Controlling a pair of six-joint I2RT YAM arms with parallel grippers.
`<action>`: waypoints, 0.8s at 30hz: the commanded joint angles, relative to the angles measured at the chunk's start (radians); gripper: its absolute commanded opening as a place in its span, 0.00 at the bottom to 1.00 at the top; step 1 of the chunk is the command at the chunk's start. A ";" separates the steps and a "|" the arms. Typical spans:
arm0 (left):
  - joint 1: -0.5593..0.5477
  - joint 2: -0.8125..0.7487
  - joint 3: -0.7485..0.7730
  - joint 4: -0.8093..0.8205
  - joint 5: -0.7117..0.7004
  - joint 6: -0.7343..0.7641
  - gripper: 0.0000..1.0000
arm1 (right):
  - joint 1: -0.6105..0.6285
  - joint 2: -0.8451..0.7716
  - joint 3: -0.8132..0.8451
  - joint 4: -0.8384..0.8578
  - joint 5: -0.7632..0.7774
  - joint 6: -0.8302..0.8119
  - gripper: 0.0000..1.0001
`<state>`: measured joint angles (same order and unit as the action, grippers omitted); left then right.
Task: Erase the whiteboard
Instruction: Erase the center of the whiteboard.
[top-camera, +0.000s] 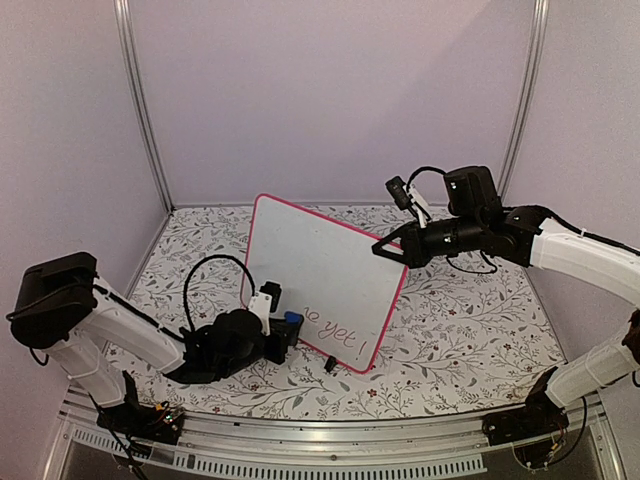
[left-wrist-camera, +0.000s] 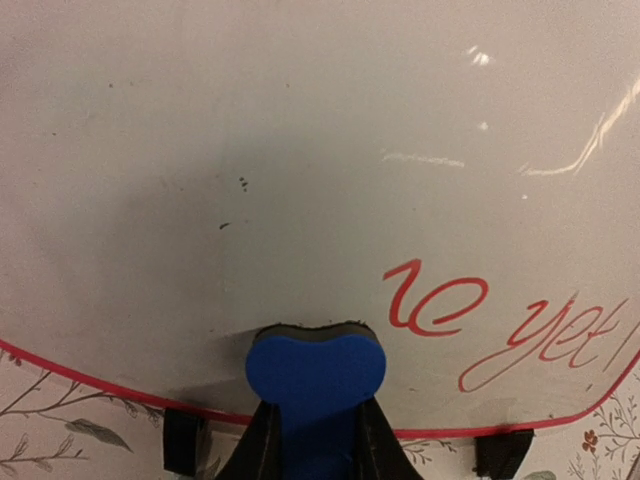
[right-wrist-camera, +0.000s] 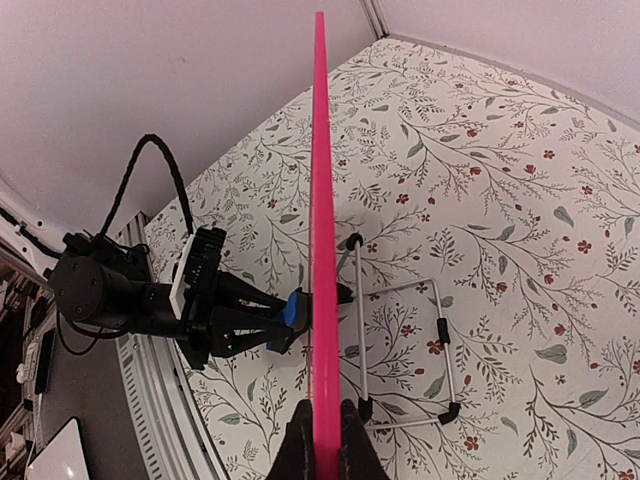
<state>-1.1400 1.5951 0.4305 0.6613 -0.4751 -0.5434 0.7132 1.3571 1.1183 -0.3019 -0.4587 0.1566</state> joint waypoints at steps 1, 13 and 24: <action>-0.021 0.052 -0.018 -0.073 0.020 -0.022 0.04 | 0.026 0.014 -0.017 -0.077 -0.058 -0.071 0.00; -0.038 0.059 -0.041 -0.120 0.044 -0.102 0.04 | 0.026 0.013 -0.015 -0.080 -0.057 -0.071 0.00; -0.052 0.013 -0.040 -0.168 0.072 -0.094 0.03 | 0.026 0.010 -0.017 -0.081 -0.055 -0.072 0.00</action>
<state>-1.1721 1.6321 0.4011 0.6132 -0.4454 -0.6407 0.7136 1.3571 1.1183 -0.3016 -0.4622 0.1528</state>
